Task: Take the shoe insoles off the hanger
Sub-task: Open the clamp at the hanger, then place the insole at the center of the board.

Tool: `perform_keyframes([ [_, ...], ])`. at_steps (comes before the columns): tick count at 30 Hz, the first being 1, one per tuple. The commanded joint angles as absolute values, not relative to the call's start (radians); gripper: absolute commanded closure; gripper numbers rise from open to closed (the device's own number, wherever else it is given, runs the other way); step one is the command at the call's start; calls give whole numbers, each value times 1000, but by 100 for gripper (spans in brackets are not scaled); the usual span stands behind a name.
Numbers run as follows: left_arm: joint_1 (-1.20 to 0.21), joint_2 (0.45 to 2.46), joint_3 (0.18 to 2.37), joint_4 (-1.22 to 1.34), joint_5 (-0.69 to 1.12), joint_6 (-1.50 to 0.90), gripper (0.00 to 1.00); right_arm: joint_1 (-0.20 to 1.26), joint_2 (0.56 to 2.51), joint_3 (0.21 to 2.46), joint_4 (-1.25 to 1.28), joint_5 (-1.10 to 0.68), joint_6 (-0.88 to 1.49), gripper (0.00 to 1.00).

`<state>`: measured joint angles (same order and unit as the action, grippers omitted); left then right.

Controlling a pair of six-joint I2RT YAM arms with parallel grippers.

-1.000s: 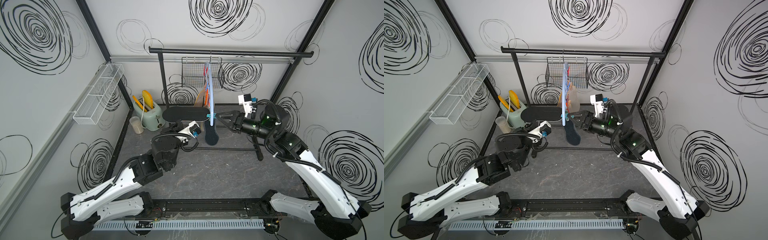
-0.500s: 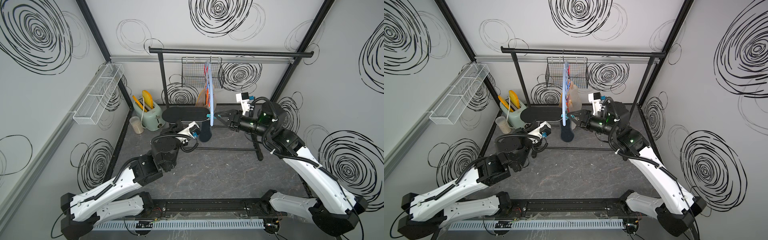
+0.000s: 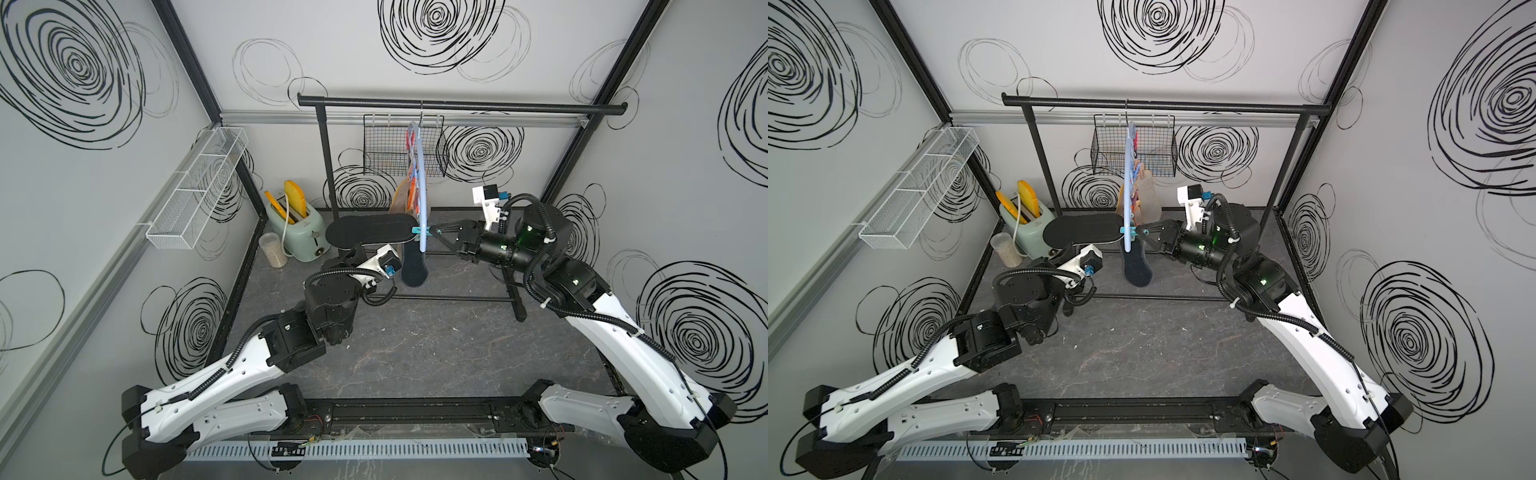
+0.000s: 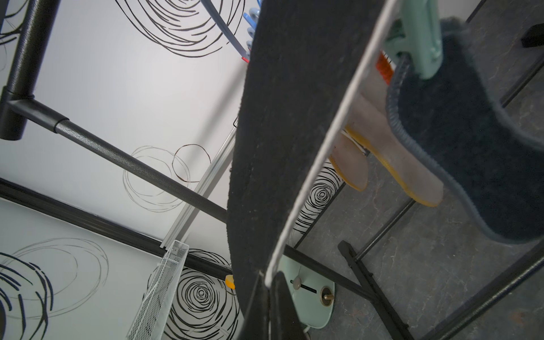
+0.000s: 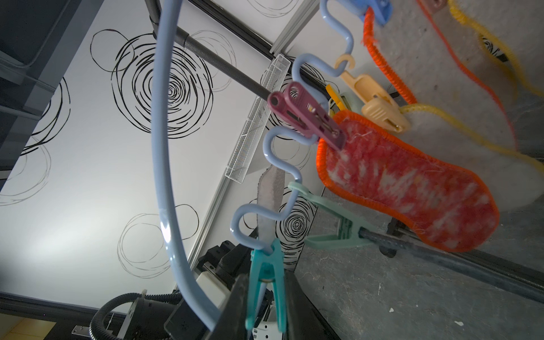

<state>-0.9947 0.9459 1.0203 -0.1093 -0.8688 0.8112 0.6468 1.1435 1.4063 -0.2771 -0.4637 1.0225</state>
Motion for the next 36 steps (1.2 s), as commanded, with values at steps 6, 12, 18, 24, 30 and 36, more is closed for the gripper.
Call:
perform_keyframes([
  [6, -999, 899, 945, -342, -877, 436, 100, 649, 1140, 1434, -251, -466, 1036, 80],
  [12, -999, 908, 896, -372, -858, 352, 100, 648, 1141, 1426, -248, -466, 1039, 81],
  [18, -1000, 944, 926, -432, -772, 209, 100, 647, 1140, 1424, -237, -475, 1035, 62],
  [24, -1015, 958, 901, -456, -710, 33, 100, 646, 1142, 1426, -236, -484, 1018, 37],
  [30, -1015, 954, 830, -423, -630, -200, 100, 627, 1112, 1431, -259, -438, 962, 27],
  [36, -1001, 1023, 719, -402, -559, -400, 100, 547, 1019, 1393, -308, -323, 872, 23],
])
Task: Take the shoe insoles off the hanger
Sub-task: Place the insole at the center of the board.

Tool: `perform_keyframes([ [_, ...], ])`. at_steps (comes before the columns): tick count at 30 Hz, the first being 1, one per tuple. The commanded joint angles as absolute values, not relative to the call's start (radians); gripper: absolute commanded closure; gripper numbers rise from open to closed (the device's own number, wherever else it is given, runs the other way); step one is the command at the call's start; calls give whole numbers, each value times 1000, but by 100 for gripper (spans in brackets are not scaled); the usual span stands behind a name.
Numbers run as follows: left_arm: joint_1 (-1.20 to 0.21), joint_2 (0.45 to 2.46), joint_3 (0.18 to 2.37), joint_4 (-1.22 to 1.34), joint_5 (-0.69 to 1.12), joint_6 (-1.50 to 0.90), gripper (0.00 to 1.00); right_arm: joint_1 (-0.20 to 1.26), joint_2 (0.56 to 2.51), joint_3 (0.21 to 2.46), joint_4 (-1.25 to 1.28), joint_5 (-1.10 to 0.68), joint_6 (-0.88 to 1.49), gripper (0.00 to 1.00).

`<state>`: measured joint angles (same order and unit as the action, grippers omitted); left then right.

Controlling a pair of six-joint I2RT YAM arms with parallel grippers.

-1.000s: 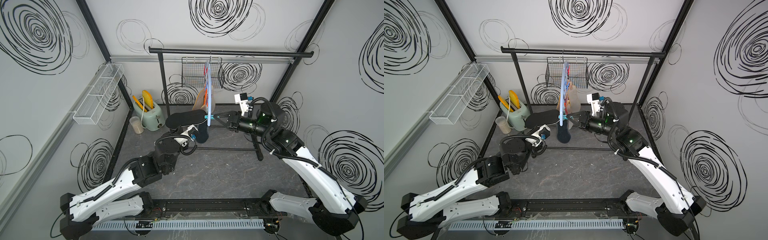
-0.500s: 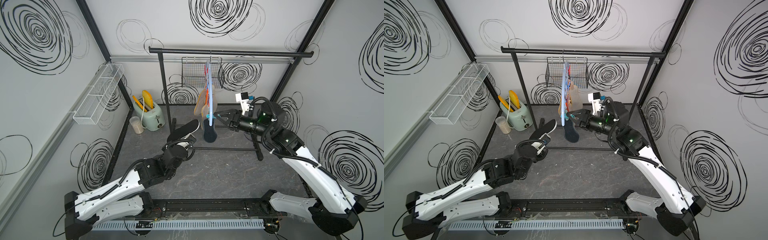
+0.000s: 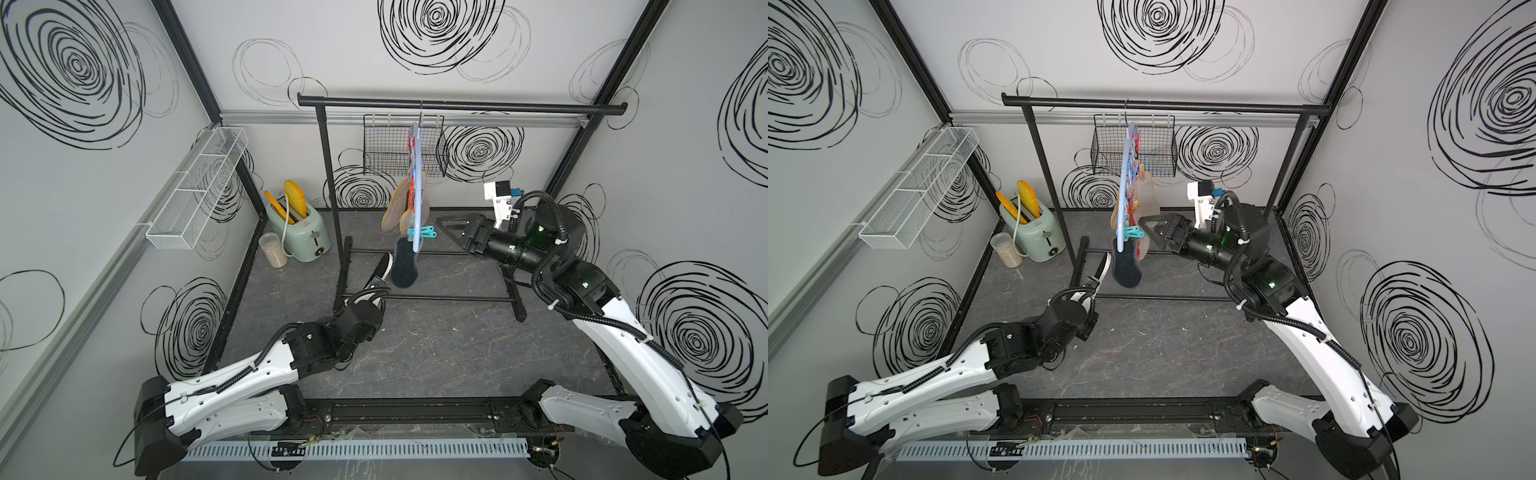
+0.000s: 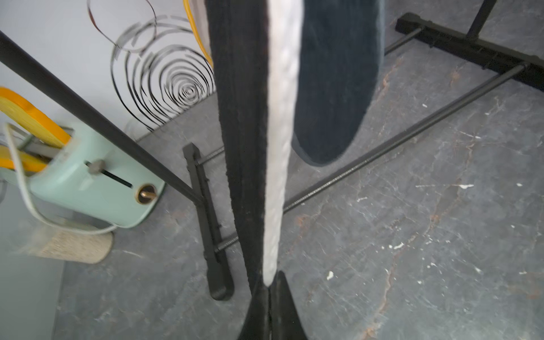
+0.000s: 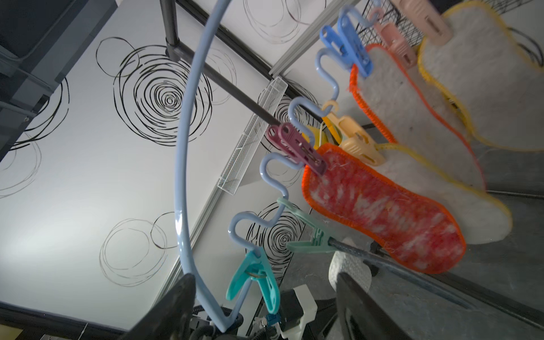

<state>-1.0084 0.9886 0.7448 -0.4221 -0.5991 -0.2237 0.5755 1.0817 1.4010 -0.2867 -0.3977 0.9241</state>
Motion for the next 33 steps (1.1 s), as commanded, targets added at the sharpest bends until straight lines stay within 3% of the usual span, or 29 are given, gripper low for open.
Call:
perform_keyframes([
  [1, -994, 1047, 711, -411, -561, -446, 100, 531, 999, 1382, -314, -302, 854, 22],
  [10, -897, 1308, 737, -583, -502, -679, 100, 490, 907, 1319, -345, -170, 752, 22],
  [19, -890, 1353, 712, -654, -400, -821, 100, 498, 894, 1302, -340, -138, 713, 22],
  [21, -896, 1358, 712, -641, -358, -827, 92, 500, 893, 1301, -339, -138, 710, 22],
  [23, -913, 1360, 716, -635, -348, -842, 73, 502, 888, 1297, -337, -135, 707, 22],
  [25, -920, 1368, 718, -631, -337, -850, 60, 504, 882, 1293, -335, -135, 705, 22],
  [33, -931, 1289, 721, -657, -343, -847, 50, 517, 876, 1291, -339, -124, 691, 22],
])
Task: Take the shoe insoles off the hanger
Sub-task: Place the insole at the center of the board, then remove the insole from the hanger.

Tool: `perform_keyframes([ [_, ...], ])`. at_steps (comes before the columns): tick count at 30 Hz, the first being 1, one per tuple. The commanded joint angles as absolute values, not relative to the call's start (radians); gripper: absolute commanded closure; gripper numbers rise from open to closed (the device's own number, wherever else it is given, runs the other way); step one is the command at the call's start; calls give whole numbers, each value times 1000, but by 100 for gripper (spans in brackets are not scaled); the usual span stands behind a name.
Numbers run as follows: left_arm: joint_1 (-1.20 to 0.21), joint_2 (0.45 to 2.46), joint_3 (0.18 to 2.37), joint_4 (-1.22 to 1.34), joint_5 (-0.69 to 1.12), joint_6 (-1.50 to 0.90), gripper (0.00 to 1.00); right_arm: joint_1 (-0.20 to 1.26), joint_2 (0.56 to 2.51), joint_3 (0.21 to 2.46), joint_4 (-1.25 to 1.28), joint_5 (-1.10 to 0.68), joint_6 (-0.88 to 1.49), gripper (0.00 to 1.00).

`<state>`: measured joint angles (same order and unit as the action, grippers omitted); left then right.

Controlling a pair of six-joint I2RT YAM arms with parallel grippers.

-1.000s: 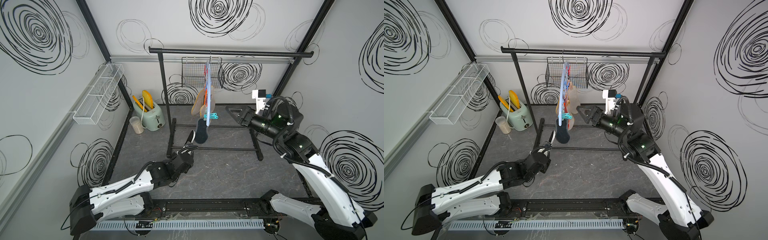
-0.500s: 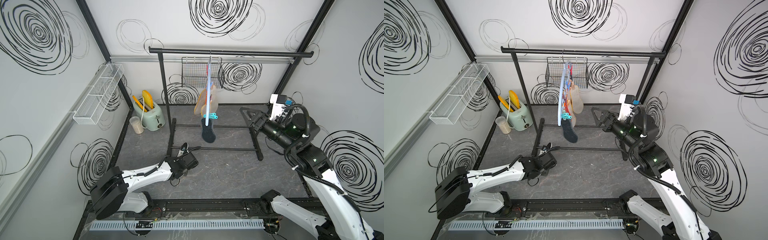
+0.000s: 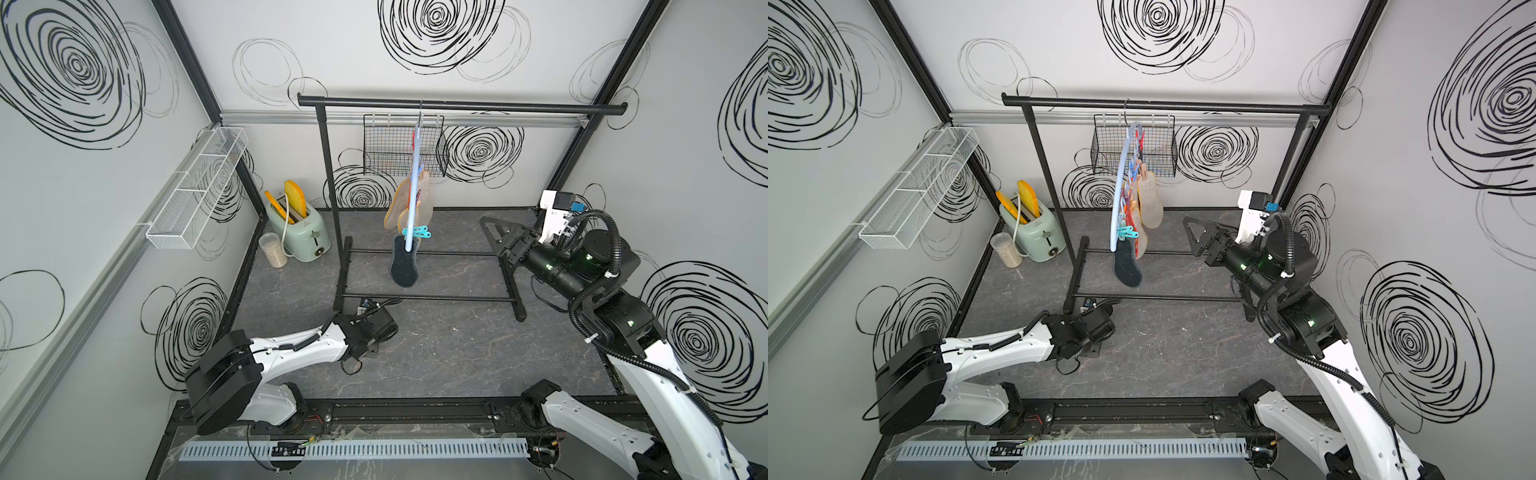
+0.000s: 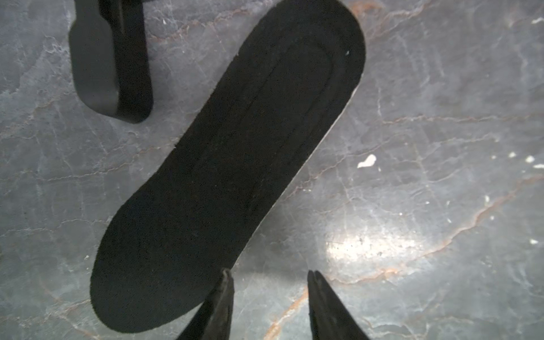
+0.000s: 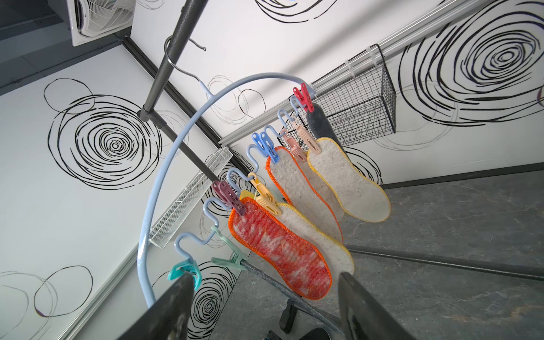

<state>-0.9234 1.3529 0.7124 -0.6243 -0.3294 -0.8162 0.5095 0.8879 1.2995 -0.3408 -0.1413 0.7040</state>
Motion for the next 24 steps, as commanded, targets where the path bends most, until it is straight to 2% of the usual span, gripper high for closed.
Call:
perform_keyframes([
  [1, -930, 1257, 724, -662, -350, -847, 47, 518, 875, 1292, -338, -125, 690, 22],
  [10, -812, 903, 747, -608, -259, -723, 47, 512, 857, 1280, -340, -105, 658, 23],
  [12, -771, 824, 752, -551, -202, -676, 44, 507, 870, 1290, -346, -124, 658, 24],
  [15, -755, 746, 738, -397, -120, -600, 31, 493, 898, 1309, -350, -167, 667, 25],
  [22, -751, 776, 681, 76, -15, -302, 15, 454, 979, 1349, -328, -321, 678, 26],
  [24, -720, 820, 686, 173, 43, -233, 14, 439, 986, 1347, -318, -344, 678, 27],
])
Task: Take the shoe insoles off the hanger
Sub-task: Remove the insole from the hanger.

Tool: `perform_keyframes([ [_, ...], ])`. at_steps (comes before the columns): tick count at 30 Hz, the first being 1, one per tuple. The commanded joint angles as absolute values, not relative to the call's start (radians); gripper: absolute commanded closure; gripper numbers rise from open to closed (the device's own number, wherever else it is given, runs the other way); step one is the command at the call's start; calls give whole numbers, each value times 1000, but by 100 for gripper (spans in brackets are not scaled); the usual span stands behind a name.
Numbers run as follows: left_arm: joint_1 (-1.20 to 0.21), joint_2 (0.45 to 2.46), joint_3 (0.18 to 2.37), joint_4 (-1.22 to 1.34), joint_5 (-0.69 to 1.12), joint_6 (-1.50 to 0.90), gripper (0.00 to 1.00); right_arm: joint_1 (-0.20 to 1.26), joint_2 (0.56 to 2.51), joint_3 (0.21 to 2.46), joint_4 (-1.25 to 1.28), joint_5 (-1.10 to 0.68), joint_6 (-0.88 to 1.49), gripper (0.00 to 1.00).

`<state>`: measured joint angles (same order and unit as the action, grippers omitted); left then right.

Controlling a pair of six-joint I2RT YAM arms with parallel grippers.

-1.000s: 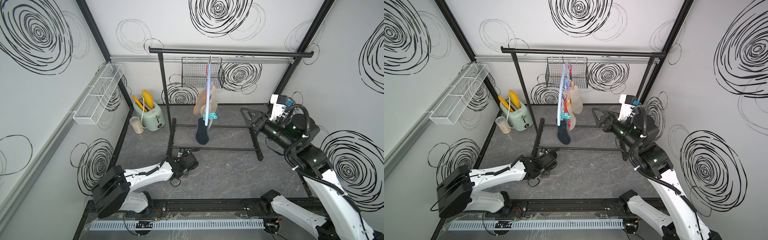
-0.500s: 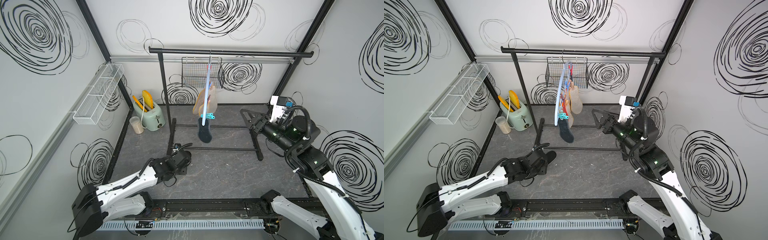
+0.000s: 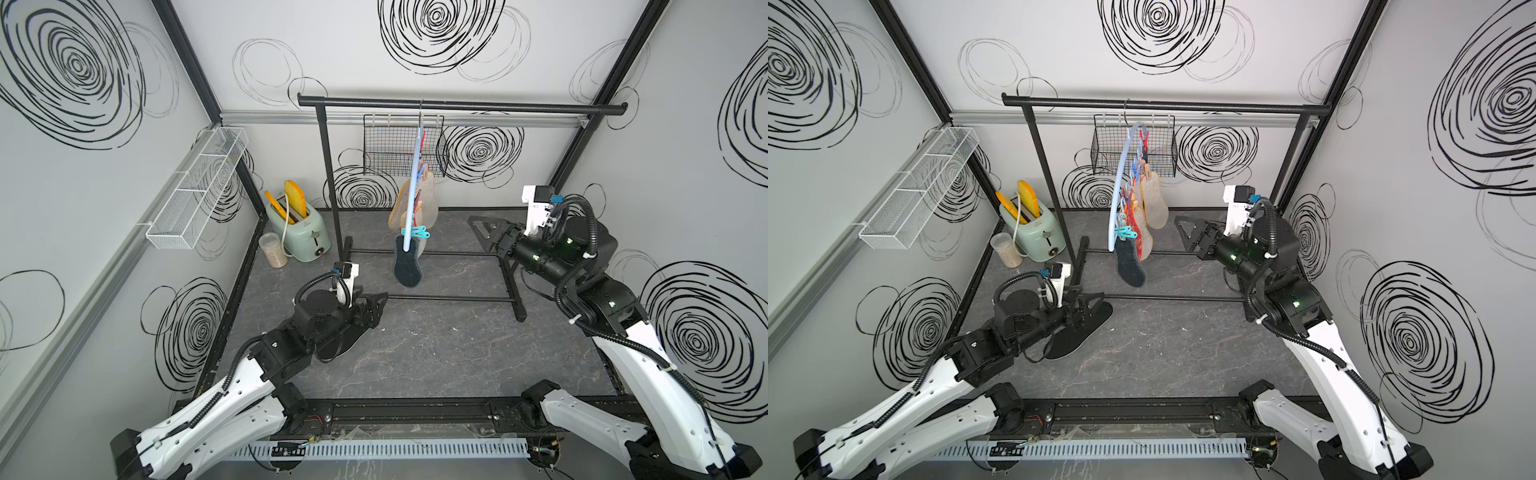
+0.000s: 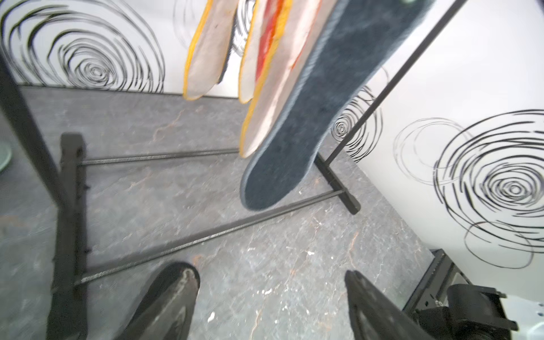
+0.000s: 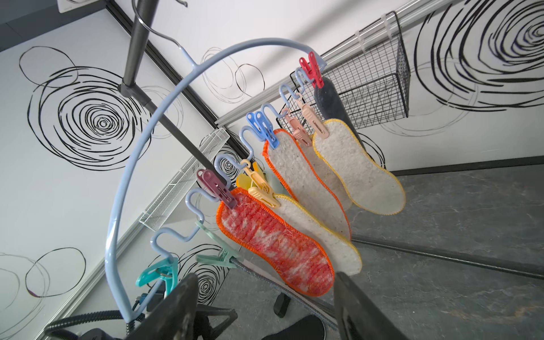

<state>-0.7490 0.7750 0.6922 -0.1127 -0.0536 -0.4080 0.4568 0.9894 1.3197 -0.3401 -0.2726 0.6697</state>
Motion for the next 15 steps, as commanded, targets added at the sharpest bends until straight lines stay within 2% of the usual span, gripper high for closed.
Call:
perform_keyframes([
  [1, -693, 843, 696, 199, 72, -221, 14, 433, 988, 1345, -316, -353, 678, 27],
  [6, -549, 938, 668, 437, 269, -205, 15, 390, 984, 1287, -223, -481, 667, 27],
  [15, -405, 1097, 660, 745, 577, -235, 17, 341, 1018, 1206, -116, -636, 657, 30],
])
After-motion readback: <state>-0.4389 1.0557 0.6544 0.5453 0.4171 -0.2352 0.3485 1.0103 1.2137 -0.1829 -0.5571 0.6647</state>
